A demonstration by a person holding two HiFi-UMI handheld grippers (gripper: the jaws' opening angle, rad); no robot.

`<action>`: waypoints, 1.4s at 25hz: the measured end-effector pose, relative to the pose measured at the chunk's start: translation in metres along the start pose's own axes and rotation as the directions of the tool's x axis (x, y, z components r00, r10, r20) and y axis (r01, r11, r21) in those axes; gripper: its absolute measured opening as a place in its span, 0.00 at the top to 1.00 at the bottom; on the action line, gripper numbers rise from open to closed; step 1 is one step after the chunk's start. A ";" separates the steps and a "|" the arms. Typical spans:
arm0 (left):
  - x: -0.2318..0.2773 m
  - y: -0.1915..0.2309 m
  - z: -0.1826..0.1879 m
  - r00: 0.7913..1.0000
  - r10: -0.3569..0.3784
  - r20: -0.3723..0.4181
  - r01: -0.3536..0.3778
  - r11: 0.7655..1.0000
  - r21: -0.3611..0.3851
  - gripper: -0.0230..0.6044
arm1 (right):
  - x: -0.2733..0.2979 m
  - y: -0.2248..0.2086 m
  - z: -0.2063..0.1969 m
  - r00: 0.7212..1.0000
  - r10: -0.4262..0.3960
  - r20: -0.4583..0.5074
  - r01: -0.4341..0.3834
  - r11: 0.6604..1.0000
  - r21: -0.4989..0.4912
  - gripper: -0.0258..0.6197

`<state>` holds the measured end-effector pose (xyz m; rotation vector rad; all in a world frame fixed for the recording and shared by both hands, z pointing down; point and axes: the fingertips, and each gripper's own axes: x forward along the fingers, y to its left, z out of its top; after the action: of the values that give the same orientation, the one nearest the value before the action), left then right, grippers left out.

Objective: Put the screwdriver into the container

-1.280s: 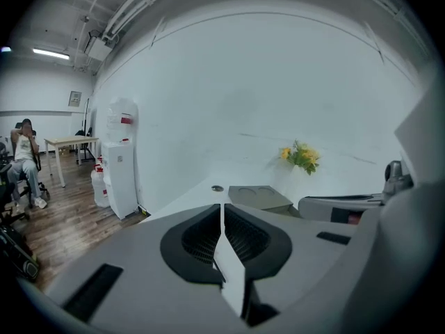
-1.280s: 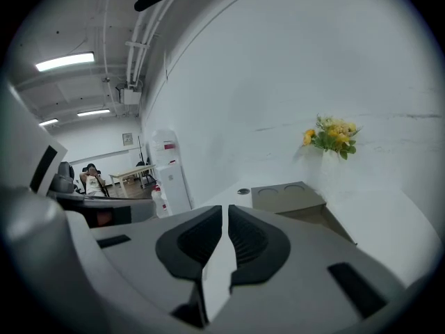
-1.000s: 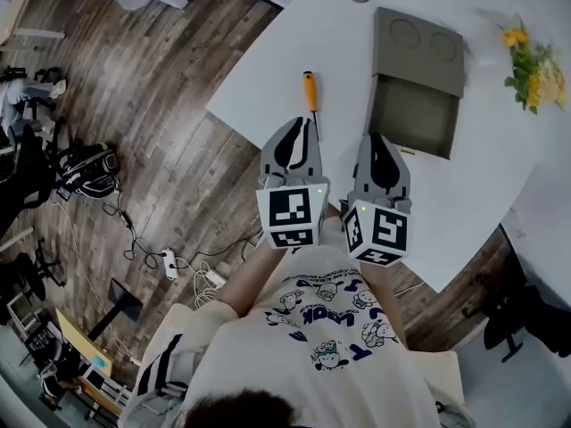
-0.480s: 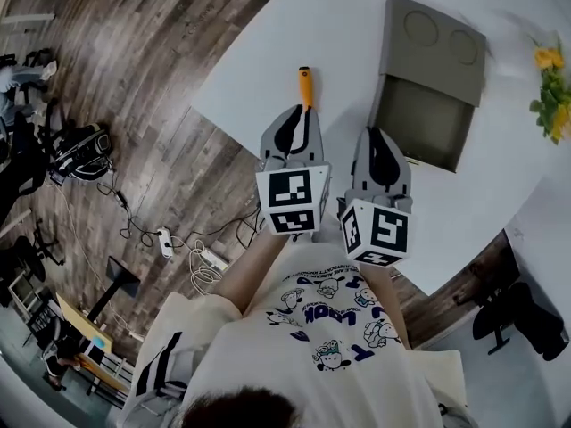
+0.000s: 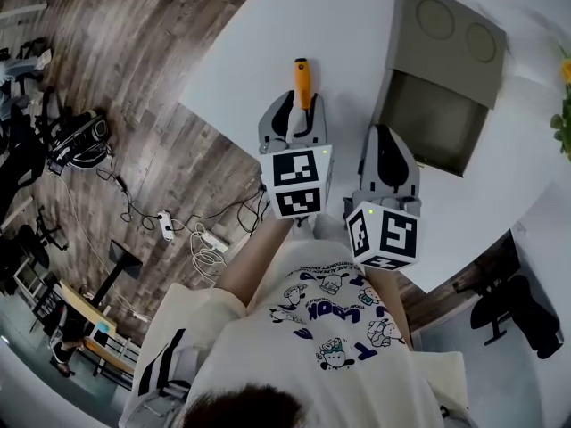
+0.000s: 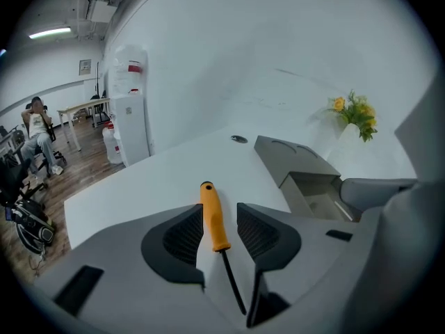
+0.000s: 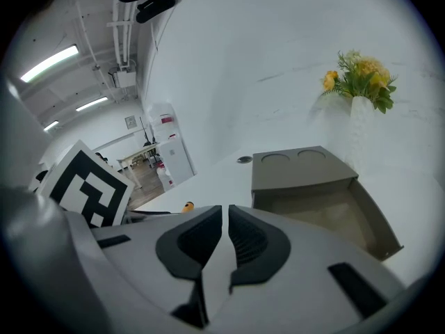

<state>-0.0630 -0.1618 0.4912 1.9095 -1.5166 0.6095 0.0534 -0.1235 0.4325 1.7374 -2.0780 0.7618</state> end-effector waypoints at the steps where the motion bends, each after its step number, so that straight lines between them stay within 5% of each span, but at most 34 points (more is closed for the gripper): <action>1: 0.003 0.002 -0.001 1.000 0.006 -0.009 -0.006 1.000 0.000 0.73 | 0.001 -0.002 -0.002 1.000 -0.002 -0.008 0.002 1.000 0.001 0.89; 18: 0.033 0.014 -0.006 0.991 0.085 -0.104 -0.086 0.996 0.002 0.75 | 0.009 -0.014 0.000 1.000 0.002 -0.020 -0.001 0.999 0.051 0.89; 35: 0.020 0.011 0.000 0.997 -0.003 -0.073 0.001 1.000 -0.018 0.78 | 0.005 -0.021 0.007 0.999 -0.040 0.009 0.039 0.998 0.052 0.89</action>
<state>-0.0685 -0.1772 0.5066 1.8555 -1.4693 0.6556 0.0732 -0.1337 0.4338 1.8080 -2.0411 0.8038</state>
